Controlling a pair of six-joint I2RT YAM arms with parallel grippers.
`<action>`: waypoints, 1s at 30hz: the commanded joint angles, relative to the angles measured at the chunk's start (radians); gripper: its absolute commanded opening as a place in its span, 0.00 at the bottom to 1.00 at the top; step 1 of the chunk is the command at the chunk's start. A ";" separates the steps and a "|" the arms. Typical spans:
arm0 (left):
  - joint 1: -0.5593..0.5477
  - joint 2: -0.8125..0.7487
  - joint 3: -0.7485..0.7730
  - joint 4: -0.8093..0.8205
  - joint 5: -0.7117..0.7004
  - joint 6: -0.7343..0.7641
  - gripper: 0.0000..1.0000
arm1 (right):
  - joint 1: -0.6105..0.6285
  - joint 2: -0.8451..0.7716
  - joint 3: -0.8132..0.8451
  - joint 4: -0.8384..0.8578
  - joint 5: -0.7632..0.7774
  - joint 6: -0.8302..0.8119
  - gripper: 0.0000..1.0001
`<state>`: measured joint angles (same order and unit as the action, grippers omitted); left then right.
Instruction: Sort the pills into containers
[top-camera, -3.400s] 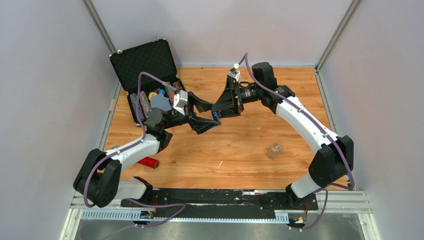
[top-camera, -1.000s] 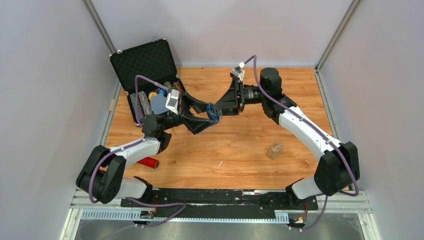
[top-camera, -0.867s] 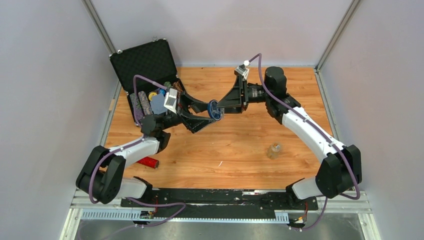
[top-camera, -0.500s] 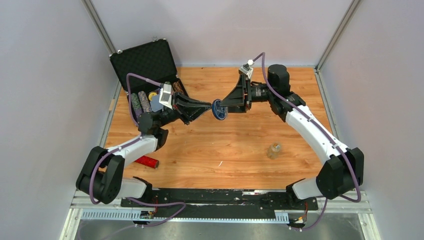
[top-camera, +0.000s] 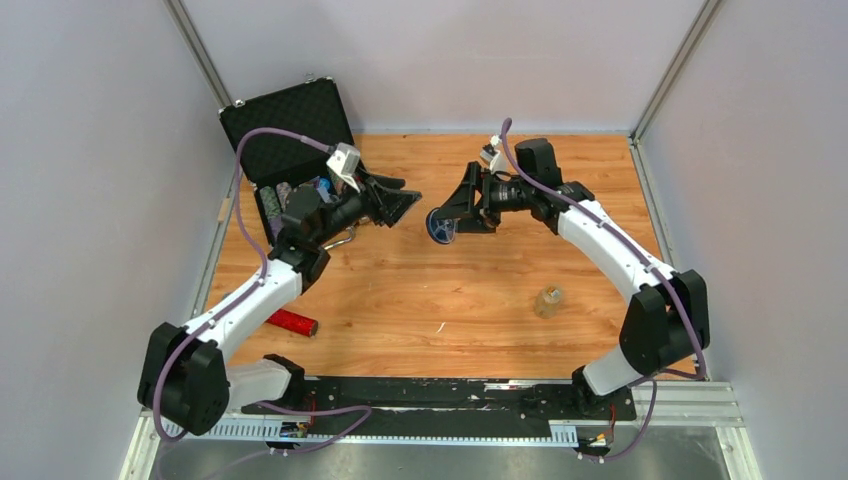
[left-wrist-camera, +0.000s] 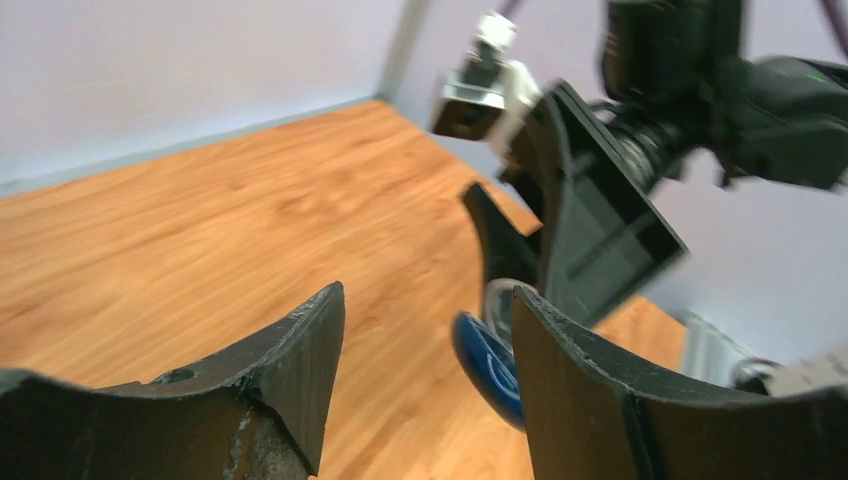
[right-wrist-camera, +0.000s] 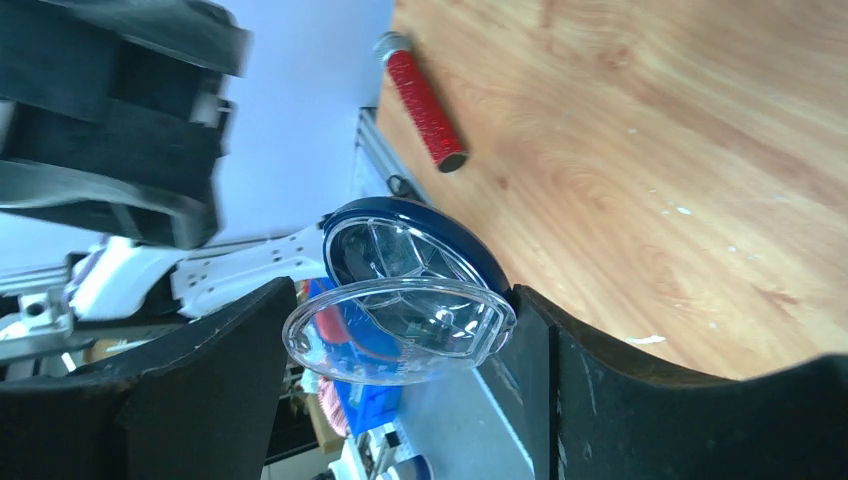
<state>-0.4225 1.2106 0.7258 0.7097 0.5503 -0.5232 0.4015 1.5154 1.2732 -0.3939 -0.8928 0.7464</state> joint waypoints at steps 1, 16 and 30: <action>0.002 -0.048 0.136 -0.554 -0.327 0.184 0.74 | 0.022 0.045 -0.015 -0.025 0.123 -0.123 0.38; 0.019 0.090 0.099 -0.780 -0.176 0.008 0.79 | 0.068 0.244 -0.011 -0.024 0.222 -0.150 0.34; 0.019 0.295 -0.013 -0.444 0.033 -0.211 0.52 | 0.109 0.348 0.000 0.031 0.323 -0.119 0.34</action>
<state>-0.4088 1.4601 0.7208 0.1268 0.5301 -0.6758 0.5014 1.8469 1.2427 -0.4259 -0.5915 0.6041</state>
